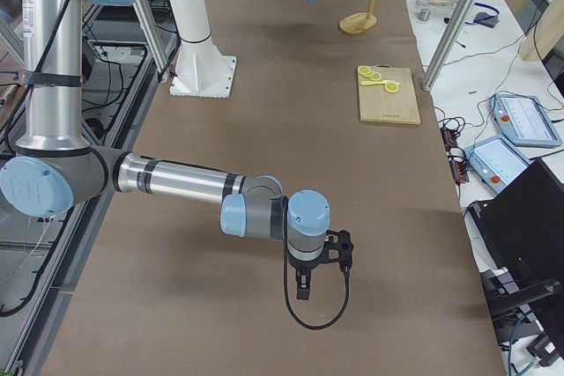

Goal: Hang cup on storage rack
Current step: 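Hook the mug handle over a peg of the wooden stand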

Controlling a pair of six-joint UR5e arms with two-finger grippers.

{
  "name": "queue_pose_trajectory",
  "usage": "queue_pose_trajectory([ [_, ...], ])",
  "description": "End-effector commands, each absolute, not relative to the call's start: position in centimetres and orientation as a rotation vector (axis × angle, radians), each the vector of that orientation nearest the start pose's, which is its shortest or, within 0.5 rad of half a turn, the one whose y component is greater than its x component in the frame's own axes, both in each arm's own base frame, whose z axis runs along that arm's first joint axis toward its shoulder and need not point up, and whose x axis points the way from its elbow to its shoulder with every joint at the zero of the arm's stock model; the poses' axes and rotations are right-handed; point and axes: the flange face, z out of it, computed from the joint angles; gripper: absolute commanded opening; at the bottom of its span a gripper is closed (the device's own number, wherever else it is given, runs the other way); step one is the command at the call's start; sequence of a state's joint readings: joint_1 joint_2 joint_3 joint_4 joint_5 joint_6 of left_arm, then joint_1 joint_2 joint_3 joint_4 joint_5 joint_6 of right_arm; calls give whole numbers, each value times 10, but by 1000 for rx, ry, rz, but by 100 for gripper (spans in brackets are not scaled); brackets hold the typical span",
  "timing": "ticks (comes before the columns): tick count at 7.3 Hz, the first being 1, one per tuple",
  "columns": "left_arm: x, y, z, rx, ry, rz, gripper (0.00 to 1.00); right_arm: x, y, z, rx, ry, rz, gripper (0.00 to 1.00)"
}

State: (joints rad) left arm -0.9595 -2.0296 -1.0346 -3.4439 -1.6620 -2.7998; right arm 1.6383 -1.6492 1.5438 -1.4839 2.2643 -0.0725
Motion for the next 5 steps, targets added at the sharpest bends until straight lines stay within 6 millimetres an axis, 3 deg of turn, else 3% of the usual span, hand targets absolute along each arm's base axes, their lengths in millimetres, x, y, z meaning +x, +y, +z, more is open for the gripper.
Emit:
queue_pose_trajectory([
  [1,257,-609,471,-431,2014,-1455,0,100,-452,704,34,-693,1,100],
  [5,254,-605,503,-435,2002,-1465,0,101,-456,701,41,-692,-2,100],
])
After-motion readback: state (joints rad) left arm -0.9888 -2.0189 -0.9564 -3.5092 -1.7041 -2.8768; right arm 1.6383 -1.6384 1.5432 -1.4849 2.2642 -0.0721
